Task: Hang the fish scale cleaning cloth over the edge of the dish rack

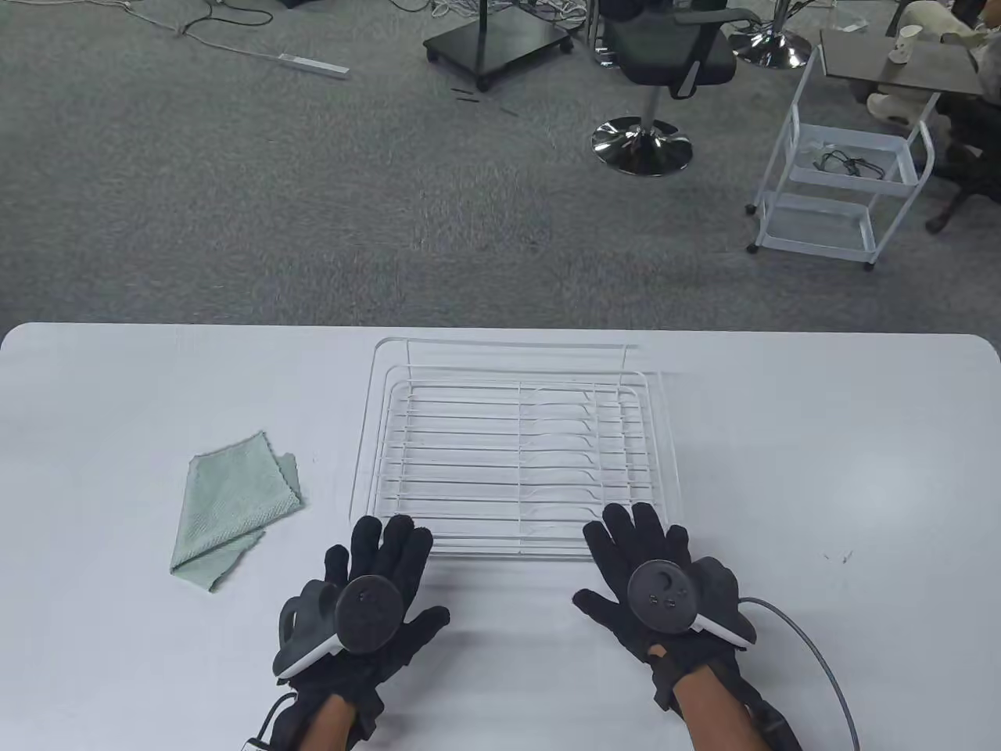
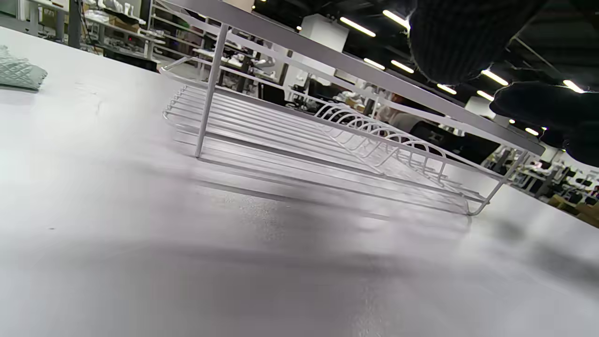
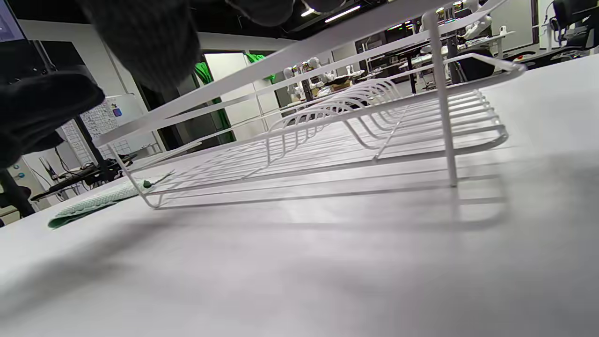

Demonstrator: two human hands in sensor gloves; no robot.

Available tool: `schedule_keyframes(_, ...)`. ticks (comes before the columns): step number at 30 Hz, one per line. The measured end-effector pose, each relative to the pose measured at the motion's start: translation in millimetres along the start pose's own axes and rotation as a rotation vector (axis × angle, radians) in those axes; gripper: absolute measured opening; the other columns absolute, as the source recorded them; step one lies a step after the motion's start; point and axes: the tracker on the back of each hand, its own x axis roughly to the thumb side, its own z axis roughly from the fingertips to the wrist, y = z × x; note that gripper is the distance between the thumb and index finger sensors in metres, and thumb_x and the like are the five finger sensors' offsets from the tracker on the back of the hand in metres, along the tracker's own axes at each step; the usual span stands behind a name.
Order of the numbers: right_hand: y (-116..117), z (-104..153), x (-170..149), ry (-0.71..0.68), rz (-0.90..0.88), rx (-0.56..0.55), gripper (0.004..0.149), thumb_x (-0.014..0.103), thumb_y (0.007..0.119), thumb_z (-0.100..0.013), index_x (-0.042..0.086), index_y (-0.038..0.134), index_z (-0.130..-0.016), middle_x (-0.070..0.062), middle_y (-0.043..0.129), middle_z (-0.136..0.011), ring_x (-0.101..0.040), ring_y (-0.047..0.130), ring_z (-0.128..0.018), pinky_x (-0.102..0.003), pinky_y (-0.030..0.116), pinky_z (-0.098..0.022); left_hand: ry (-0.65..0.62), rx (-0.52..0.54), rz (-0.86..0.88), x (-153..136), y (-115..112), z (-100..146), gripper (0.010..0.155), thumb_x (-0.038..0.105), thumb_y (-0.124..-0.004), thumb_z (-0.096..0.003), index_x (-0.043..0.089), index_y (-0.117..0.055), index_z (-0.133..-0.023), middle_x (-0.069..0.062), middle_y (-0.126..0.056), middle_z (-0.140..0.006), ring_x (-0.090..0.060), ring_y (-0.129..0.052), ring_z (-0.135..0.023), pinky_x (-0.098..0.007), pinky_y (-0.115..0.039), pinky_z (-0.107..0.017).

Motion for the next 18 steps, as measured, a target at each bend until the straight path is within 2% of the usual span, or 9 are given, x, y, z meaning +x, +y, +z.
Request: schedule_keyframes(18,-6.3,19.6,-14.3,0.039,0.023,-0.029,0.073,0.055,0.068,-0.060,0.020,0.033,-0.113,-0.016,0.023,-0.119,-0.045,0.011,-0.105,-0.075,0.023,-0.069,0.044,-0.043,-0.072,-12.0,-7.8,2.6,0.090,0.061,-0.073,-0.0555,0.028,-0.018,-0.119,0.000,-0.011,-0.121,-0.035,0.003,-0.107,-0.070,-0.014,-0.075)
